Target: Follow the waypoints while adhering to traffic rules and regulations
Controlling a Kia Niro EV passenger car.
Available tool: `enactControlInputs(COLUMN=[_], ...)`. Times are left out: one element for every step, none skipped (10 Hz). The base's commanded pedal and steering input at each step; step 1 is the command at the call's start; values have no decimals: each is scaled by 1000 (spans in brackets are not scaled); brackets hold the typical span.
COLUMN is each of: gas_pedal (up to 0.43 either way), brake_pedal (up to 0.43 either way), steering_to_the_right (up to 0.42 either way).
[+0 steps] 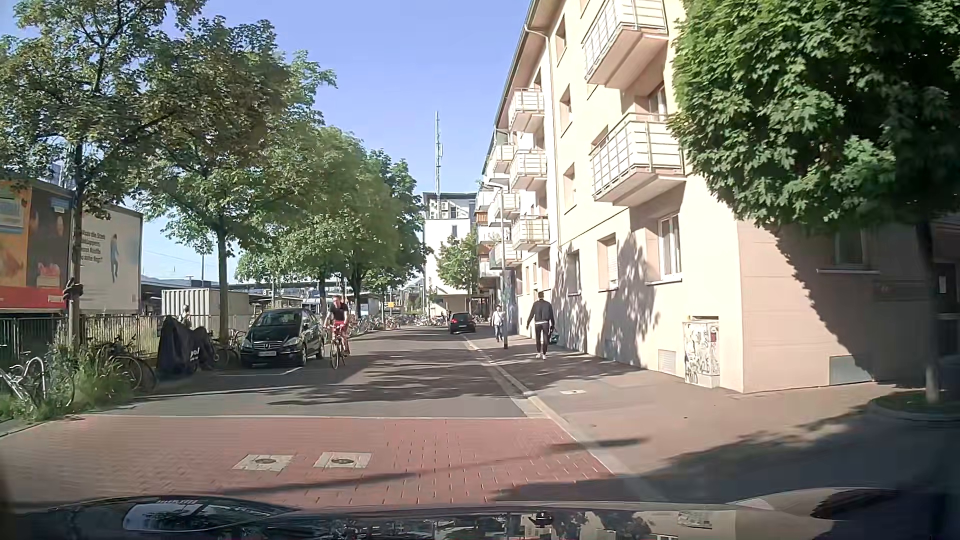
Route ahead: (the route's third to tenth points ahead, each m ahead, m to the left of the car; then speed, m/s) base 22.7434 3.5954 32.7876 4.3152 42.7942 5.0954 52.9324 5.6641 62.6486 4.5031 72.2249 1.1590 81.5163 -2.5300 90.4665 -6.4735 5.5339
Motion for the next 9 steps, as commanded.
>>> enactControlInputs(gas_pedal=[98,98,98,98,98,98,98,98,98], brake_pedal=[0,0,0,0,0,0,0,0,0], steering_to_the_right=[-75,-72,-71,-67,-60,-55,-51,-51,-51])
